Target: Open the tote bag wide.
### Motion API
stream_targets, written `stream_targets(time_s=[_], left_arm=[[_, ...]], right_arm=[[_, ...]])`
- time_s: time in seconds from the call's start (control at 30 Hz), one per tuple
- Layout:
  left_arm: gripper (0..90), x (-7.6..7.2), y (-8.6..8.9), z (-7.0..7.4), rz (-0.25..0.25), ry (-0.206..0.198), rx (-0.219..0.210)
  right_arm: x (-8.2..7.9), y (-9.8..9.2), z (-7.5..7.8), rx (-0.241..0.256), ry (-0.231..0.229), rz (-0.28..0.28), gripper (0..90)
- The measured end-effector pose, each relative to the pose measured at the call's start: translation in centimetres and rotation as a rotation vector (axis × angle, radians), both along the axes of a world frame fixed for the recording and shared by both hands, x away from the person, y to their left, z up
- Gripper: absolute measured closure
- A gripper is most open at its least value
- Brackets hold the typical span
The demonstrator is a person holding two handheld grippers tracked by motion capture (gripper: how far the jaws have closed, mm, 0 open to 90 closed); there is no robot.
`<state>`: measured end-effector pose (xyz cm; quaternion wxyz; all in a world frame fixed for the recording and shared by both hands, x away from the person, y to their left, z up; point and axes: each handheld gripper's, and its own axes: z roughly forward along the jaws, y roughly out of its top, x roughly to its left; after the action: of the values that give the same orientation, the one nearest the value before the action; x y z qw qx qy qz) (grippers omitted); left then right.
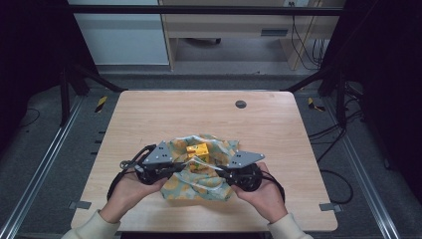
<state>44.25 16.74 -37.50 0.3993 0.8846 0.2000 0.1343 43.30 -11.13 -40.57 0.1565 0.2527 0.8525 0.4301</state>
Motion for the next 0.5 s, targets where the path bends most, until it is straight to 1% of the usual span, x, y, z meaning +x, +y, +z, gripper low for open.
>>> stream_targets(time_s=[0.03, 0.07, 0.1, 0.13, 0.17, 0.2, 0.23, 0.27, 0.3, 0.33, 0.43, 0.47, 0.5], left_arm=[[90.0, 0.0, 0.0, -0.2, 0.003, 0.002, 0.0], [90.0, 0.1, -0.1, -0.4, 0.006, 0.005, 0.001], [90.0, 0.1, -0.1, -0.5, 0.005, 0.005, 0.004], [90.0, 0.2, -0.2, -0.7, 0.003, 0.007, 0.011], [90.0, 0.2, -0.2, -0.7, 0.003, 0.007, 0.011], [90.0, 0.2, -0.2, -0.8, 0.004, 0.01, 0.012], [90.0, 0.2, -0.3, -1.0, 0.0, 0.01, 0.023], [90.0, 0.2, -0.4, -1.4, 0.0, 0.018, 0.024], [90.0, 0.2, -0.4, -1.4, 0.0, 0.018, 0.024], [90.0, 0.1, -0.5, -1.8, -0.001, 0.022, 0.035], [90.0, 0.1, -0.5, -2.2, -0.003, 0.028, 0.044], [90.0, -0.1, -0.5, -2.7, -0.001, 0.028, 0.056], [90.0, -0.1, -0.5, -2.7, -0.001, 0.028, 0.056]], right_arm=[[0.0, 0.0, -0.4, -0.002, 0.006, -0.001, 79.0], [-0.1, 0.0, -1.1, 0.003, 0.02, -0.001, 69.9], [-0.1, 0.0, -1.1, 0.003, 0.02, -0.001, 69.9], [-0.3, 0.0, -1.4, 0.0, 0.022, -0.007, 60.3], [-0.3, 0.0, -1.4, 0.0, 0.022, -0.007, 60.3], [-0.4, 0.1, -1.6, 0.001, 0.029, -0.009, 57.1], [-0.5, 0.1, -1.7, 0.001, 0.033, -0.005, 54.7], [-0.7, 0.1, -1.8, 0.005, 0.036, -0.005, 52.9], [-0.7, 0.1, -1.8, 0.005, 0.036, -0.005, 52.9], [-0.8, 0.1, -2.0, 0.007, 0.036, -0.004, 53.4], [-0.8, 0.0, -2.3, 0.009, 0.04, -0.006, 53.4], [-0.7, -0.2, -2.5, 0.013, 0.045, -0.016, 53.6], [-0.7, -0.2, -2.5, 0.013, 0.045, -0.016, 53.6]])
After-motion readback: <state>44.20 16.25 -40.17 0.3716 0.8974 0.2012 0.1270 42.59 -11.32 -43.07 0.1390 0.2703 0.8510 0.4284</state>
